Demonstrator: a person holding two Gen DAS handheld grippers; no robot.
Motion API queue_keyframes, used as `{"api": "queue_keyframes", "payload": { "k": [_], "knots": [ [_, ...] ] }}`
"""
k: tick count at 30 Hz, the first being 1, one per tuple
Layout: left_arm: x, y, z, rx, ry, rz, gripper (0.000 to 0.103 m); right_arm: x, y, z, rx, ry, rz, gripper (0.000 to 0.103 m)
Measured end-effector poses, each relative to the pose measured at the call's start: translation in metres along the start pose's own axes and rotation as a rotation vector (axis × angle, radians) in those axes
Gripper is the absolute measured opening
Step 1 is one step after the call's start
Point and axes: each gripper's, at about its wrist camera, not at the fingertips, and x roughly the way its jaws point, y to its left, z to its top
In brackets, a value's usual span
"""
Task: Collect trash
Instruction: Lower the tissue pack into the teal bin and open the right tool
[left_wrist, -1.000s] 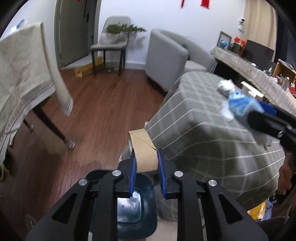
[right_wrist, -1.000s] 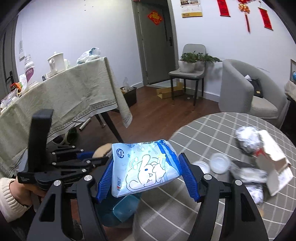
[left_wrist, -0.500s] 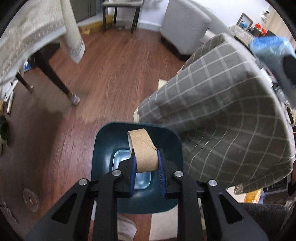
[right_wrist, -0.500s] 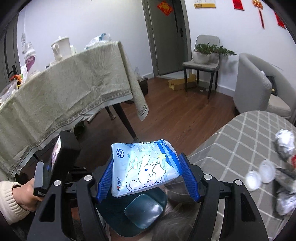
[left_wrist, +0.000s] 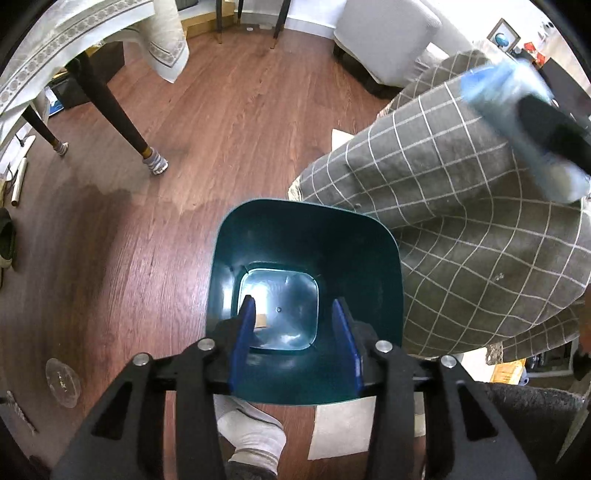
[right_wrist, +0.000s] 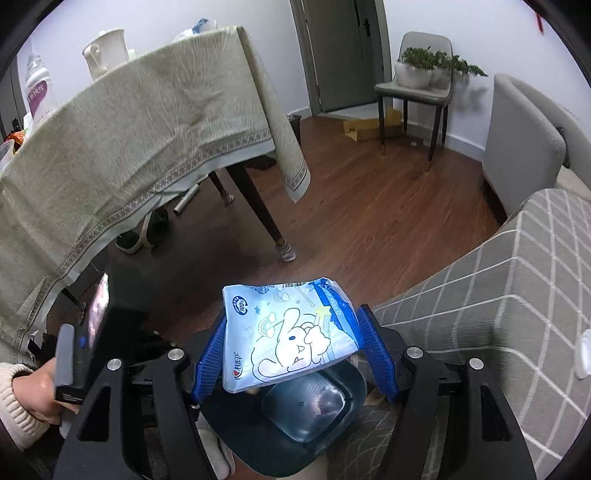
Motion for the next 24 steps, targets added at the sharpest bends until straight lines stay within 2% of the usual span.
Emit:
{"api": "queue_keyframes", "payload": {
  "k": [5,12,14,19,24],
  "knots": [
    [-0.014,0.004,0.004,0.001,-0.055,-0.007,0.046,0.022,0.002,-0.007,0.003,0.061,-0.009,0.069],
    [-0.043,0.004,0.010,0.017,-0.187,-0.009,0.043,0.056,0.005,-0.019,0.012,0.157,-0.036,0.069],
    [-0.051,0.004,0.011,0.019,-0.220,-0.012,0.039,0.067,0.005,-0.024,0.021,0.185,-0.029,0.069],
    [-0.082,-0.003,0.014,0.030,-0.347,-0.013,0.035,0.089,0.007,-0.038,0.039,0.246,-0.007,0.069],
    [-0.111,-0.016,0.018,0.059,-0.458,-0.012,0.031,0.112,0.019,-0.054,0.014,0.307,-0.022,0.069]
  ]
}}
